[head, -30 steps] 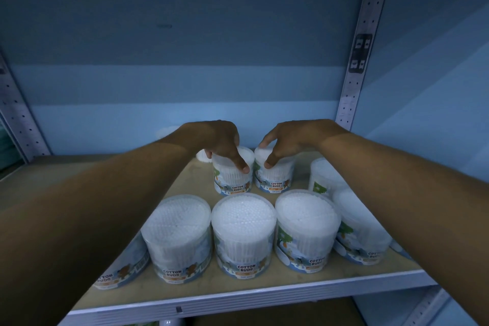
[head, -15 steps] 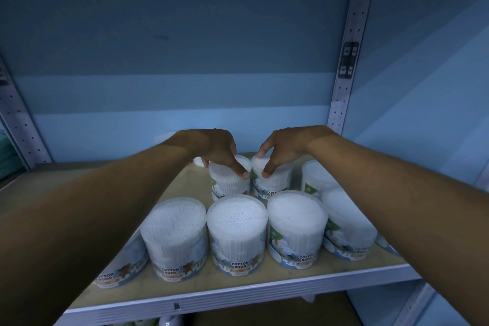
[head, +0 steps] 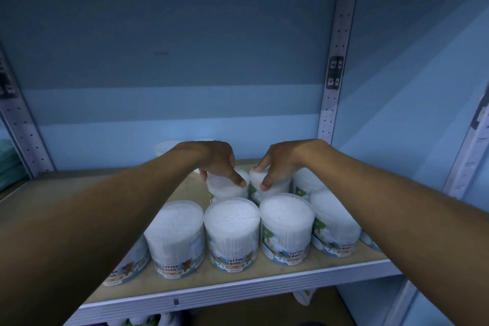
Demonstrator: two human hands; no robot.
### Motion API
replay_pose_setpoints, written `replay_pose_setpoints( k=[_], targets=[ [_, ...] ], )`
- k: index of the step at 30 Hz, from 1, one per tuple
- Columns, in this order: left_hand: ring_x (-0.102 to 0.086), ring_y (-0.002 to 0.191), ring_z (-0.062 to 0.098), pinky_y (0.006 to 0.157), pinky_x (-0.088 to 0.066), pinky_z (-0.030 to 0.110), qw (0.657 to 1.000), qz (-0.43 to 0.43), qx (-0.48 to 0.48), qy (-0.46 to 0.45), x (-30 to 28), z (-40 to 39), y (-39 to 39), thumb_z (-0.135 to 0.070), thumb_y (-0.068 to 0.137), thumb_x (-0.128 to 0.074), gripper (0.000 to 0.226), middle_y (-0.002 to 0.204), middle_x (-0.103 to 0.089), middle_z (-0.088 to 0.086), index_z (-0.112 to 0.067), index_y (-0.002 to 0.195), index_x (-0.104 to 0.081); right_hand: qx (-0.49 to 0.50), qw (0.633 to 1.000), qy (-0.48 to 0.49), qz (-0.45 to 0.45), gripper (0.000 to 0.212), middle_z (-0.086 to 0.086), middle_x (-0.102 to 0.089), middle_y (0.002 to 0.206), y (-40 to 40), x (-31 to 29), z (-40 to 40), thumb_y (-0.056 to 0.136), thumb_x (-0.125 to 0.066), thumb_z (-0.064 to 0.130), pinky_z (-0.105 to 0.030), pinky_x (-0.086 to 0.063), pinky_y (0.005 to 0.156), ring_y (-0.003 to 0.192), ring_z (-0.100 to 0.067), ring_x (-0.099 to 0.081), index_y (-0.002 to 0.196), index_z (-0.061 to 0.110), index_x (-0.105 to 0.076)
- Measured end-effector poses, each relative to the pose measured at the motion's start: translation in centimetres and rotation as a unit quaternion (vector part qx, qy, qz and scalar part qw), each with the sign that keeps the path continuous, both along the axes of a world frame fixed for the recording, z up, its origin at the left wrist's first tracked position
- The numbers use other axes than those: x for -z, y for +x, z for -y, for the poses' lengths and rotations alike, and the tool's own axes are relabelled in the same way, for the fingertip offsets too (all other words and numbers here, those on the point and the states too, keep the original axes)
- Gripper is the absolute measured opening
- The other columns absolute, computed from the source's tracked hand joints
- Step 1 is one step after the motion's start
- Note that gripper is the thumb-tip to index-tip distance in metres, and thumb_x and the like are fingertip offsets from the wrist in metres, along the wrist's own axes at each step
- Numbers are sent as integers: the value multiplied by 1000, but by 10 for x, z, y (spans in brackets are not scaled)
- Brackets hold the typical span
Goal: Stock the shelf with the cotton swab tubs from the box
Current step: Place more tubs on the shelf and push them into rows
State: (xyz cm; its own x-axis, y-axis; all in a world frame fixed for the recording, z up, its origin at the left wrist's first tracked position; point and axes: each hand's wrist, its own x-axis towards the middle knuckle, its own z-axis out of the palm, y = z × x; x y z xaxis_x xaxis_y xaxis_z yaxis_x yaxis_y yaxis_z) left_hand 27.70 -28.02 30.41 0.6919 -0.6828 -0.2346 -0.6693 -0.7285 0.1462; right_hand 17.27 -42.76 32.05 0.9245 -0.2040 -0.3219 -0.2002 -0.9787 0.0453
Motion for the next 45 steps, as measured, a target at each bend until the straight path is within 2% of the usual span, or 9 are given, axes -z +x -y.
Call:
replay_pose_setpoints(
  k=[3, 8, 15, 22, 27, 34, 37, 40, 45],
  targets=[
    [-65, 70, 17, 75, -60, 29, 1000, 2, 1, 9, -2, 0, -4, -60, 74, -77, 69, 122, -62, 0, -14, 125, -64, -1, 1000, 0, -4, 72, 14, -45, 151, -4, -1, -2, 79, -73, 59, -31, -36, 109, 134, -15, -46, 144, 42, -48],
    [-70, 75, 21, 79, -61, 31, 1000, 6, -3, 20, -3, -1, -9, -62, 73, -76, 72, 125, -61, 1, -15, 126, -64, 1, 1000, 0, -5, 71, 13, -44, 152, -10, -1, -4, 80, -72, 58, -31, -36, 106, 135, -16, -46, 145, 42, -48],
    [-71, 80, 24, 77, -62, 33, 1000, 1, 0, 21, -3, -3, -15, -63, 71, -77, 74, 124, -62, 0, -15, 126, -64, 5, 1000, -3, -9, 71, 12, -44, 152, -16, -2, -5, 80, -71, 59, -31, -36, 106, 136, -17, -45, 145, 43, -47],
    [-70, 71, 22, 77, -59, 30, 1000, 8, 0, 30, -6, -7, -24, -64, 73, -74, 72, 116, -63, -1, -16, 125, -64, 8, 1000, -8, -12, 70, 13, -42, 153, -15, -1, -5, 78, -69, 66, -34, -35, 111, 137, -17, -43, 143, 46, -49],
    [-73, 84, 27, 80, -58, 31, 1000, 9, -4, 27, -4, -9, -24, -65, 74, -73, 72, 118, -62, -1, -17, 126, -62, 8, 1000, 1, -11, 59, 13, -42, 154, -12, 1, -3, 86, -59, 67, -37, -32, 115, 139, -17, -42, 141, 46, -51],
    [-73, 91, 23, 85, -59, 35, 1000, -20, -14, -12, 1, -14, -9, -70, 66, -73, 77, 126, -59, -6, -27, 129, -60, 18, 999, 19, 31, 44, 15, -48, 149, -8, -2, -1, 94, -50, 58, -32, -37, 108, 134, -18, -46, 135, 46, -58],
    [-70, 97, 22, 88, -58, 35, 999, -23, -13, -30, -1, -22, -2, -69, 72, -68, 67, 125, -58, -8, -29, 125, -62, 1, 999, 7, 42, 41, 12, -48, 147, -2, -3, -5, 97, -44, 50, -37, -38, 110, 132, -20, -47, 136, 42, -56],
    [-70, 96, 21, 93, -55, 36, 1000, 12, -17, -21, -4, -33, 11, -64, 82, -64, 53, 122, -60, -9, -30, 122, -63, -9, 999, 0, 53, 41, 6, -50, 144, 11, 0, -12, 98, -42, 43, -39, -41, 108, 127, -22, -49, 136, 37, -55],
    [-53, 125, 18, 105, -43, 36, 995, 87, -45, -7, 4, -54, 49, -61, 82, -63, 61, 137, -53, -8, -33, 136, -53, -17, 995, 40, 85, 46, 9, -45, 148, 41, 9, -19, 94, -49, 52, -35, -39, 107, 132, -17, -47, 139, 41, -50]
  ],
)
